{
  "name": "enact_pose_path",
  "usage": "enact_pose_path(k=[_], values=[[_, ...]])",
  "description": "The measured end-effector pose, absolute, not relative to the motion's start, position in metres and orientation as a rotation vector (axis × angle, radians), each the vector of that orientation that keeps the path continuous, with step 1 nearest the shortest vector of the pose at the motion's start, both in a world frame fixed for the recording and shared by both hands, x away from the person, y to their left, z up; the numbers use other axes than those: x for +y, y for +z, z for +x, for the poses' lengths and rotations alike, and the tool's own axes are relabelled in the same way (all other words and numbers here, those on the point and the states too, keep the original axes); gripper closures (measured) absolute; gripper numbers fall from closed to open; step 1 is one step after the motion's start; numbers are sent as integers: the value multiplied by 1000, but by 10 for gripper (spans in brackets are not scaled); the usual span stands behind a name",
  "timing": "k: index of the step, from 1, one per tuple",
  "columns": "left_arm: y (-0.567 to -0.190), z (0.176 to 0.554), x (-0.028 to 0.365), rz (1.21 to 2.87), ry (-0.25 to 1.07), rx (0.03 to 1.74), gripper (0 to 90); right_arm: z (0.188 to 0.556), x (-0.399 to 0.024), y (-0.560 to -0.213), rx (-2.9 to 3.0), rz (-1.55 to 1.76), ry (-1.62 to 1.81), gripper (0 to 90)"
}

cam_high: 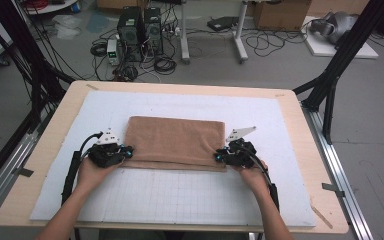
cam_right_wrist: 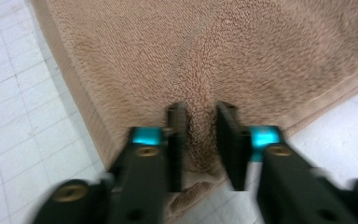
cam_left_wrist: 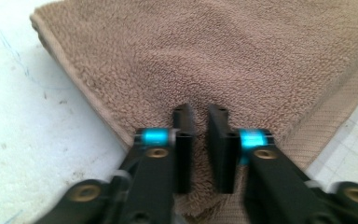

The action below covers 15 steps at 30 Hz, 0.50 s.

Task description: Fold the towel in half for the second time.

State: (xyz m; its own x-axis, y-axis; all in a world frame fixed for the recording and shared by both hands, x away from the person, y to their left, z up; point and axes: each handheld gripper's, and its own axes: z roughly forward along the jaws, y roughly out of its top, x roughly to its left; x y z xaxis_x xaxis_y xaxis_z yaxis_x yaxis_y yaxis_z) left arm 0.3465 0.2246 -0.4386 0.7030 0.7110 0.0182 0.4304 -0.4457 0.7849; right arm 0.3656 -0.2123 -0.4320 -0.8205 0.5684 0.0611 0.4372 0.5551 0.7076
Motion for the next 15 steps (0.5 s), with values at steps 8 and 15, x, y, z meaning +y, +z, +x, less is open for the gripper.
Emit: enact_pose_path(k=[8,15], values=[[-419,335,234,2012,441,845,868,361,-221,-413,2592,833,1194,848],[-421,323,234,2079,412,812,860,352,-223,-408,2644,813,1148,799]])
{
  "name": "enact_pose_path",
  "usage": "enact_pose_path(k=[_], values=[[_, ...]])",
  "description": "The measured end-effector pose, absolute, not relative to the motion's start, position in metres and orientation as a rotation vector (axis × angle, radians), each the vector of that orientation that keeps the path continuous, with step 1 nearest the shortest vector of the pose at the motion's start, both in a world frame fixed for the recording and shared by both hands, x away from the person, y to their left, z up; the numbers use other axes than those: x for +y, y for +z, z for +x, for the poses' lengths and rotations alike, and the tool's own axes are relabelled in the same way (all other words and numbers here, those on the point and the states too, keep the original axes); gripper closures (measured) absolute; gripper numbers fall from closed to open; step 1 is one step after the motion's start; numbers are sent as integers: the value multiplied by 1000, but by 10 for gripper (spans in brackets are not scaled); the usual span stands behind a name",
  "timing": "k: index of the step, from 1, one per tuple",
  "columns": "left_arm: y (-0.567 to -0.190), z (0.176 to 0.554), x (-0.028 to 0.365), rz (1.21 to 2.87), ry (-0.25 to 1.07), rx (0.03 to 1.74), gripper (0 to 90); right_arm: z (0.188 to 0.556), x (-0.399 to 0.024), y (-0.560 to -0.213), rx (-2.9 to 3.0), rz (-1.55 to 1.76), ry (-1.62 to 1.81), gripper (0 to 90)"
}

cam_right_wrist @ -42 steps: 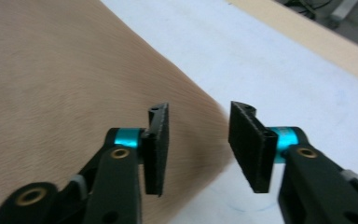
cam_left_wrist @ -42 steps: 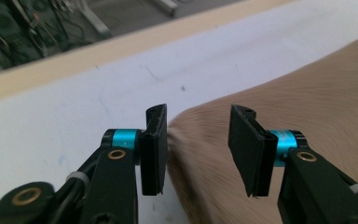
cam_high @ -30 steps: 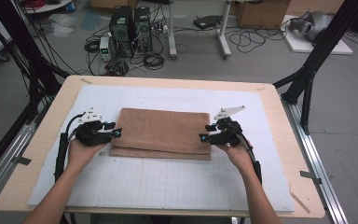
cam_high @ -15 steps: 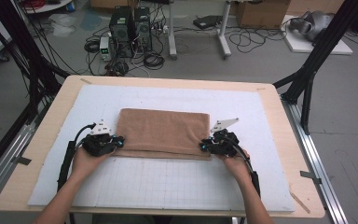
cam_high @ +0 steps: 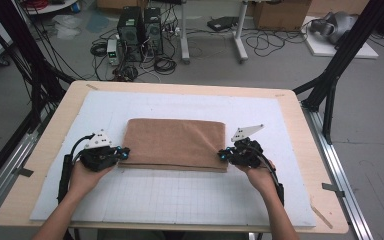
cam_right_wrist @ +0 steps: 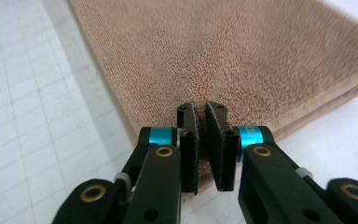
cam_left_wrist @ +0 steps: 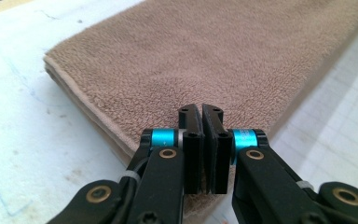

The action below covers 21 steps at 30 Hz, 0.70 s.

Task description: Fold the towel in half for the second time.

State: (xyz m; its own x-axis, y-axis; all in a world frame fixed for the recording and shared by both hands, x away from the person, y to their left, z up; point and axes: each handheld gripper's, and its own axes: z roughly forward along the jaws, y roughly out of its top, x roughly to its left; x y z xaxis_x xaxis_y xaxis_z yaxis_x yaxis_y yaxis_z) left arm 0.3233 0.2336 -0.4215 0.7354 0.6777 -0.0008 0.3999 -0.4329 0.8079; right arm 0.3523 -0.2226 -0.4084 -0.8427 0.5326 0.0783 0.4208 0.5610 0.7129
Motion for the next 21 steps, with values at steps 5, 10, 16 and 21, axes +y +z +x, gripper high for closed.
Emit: enact_pose_path(k=[5,10,16,21], values=[[-427,321,234,2078,416,839,717,347,-225,-412,2587,838,1205,656],[-432,322,232,2128,411,838,747,346,-222,-424,2616,844,1175,639],[-434,323,231,2129,410,841,726,345,-224,-434,2607,881,1192,619],[-427,319,233,2074,414,828,640,344,-222,-425,2566,874,1227,520]])
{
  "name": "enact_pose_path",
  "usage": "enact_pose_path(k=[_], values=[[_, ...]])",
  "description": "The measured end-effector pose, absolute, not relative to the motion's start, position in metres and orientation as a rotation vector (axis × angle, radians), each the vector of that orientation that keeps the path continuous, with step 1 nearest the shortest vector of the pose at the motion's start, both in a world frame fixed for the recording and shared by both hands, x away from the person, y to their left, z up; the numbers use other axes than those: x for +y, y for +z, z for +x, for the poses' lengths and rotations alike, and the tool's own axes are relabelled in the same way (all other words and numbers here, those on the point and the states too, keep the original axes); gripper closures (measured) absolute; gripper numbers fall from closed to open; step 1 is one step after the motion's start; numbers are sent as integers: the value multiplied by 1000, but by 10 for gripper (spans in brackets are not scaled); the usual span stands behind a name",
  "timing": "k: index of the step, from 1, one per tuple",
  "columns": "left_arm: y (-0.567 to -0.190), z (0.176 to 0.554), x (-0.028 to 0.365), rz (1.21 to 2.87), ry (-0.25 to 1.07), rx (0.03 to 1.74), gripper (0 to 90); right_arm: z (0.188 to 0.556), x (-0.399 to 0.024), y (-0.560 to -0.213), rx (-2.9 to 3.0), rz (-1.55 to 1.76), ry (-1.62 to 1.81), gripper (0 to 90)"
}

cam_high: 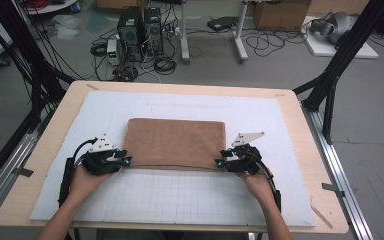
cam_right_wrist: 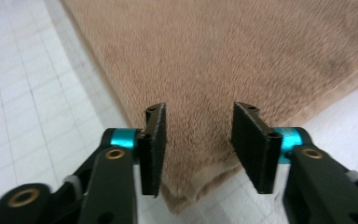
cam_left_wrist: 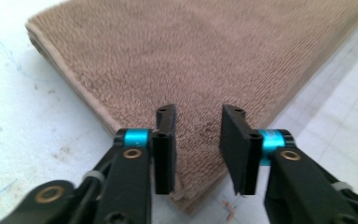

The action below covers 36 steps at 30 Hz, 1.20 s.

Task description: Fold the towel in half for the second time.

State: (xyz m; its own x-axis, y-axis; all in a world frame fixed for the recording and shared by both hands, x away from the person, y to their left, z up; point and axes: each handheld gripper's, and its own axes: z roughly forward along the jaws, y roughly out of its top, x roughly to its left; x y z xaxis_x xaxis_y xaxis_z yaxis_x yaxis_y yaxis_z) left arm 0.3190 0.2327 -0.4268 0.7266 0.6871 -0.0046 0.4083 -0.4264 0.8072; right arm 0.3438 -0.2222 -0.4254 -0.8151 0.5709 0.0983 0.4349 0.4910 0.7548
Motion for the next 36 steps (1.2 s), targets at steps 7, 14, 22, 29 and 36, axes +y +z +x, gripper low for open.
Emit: enact_pose_path(k=[7,14,22,29,36], values=[[-421,316,238,2010,403,843,516,342,-220,-420,2509,905,1258,381],[-417,311,238,1978,407,832,421,336,-220,-417,2468,938,1277,254],[-415,307,237,1977,399,815,343,330,-225,-416,2434,964,1290,188],[-413,301,238,1986,414,807,301,321,-232,-414,2413,970,1304,174],[-413,294,243,1964,412,815,239,310,-242,-408,2391,964,1315,161]])
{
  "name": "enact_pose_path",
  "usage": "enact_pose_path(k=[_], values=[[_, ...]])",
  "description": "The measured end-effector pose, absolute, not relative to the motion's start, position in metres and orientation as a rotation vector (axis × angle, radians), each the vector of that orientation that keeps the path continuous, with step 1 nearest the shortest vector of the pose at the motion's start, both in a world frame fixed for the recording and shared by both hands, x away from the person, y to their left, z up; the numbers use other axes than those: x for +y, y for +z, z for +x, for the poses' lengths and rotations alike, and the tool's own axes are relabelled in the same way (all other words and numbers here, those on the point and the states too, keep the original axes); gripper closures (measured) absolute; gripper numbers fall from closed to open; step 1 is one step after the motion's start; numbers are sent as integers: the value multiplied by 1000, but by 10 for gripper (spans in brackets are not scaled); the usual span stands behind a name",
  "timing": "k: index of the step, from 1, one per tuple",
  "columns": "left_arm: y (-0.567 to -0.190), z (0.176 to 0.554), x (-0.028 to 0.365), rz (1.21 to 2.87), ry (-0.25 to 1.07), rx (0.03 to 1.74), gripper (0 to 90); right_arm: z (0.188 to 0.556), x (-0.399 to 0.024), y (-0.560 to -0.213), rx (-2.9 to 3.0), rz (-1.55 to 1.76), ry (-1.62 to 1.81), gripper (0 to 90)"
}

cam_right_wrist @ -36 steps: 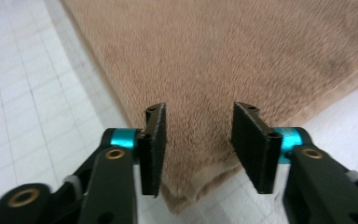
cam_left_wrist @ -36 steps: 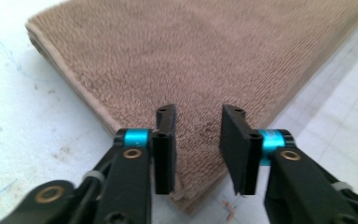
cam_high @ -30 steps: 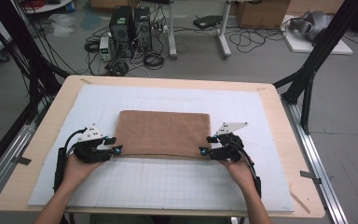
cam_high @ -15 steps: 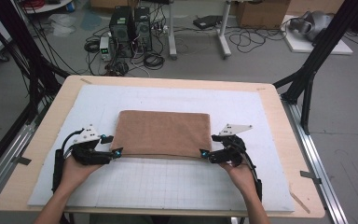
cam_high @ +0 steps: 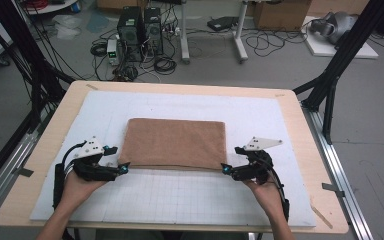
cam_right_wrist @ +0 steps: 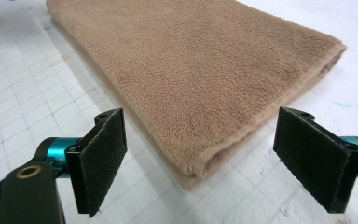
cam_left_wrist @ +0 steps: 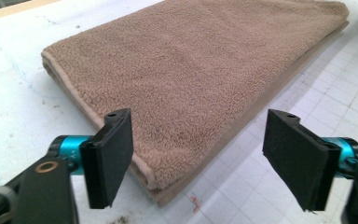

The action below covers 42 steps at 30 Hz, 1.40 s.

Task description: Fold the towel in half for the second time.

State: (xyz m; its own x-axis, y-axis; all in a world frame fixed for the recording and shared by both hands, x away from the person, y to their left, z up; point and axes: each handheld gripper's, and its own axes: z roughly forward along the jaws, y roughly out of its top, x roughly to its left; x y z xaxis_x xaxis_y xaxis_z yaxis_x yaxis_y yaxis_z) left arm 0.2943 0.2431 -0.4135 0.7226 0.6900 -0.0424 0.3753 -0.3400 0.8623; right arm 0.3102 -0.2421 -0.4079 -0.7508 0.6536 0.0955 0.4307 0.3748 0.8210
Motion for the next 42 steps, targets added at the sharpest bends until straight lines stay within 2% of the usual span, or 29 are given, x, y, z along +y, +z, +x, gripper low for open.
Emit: enact_pose_path(k=[10,42], values=[[-416,282,253,1956,410,832,181,293,-262,-407,2356,999,1308,131],[-424,253,269,1915,465,856,180,255,-284,-417,2268,1004,1267,116]])
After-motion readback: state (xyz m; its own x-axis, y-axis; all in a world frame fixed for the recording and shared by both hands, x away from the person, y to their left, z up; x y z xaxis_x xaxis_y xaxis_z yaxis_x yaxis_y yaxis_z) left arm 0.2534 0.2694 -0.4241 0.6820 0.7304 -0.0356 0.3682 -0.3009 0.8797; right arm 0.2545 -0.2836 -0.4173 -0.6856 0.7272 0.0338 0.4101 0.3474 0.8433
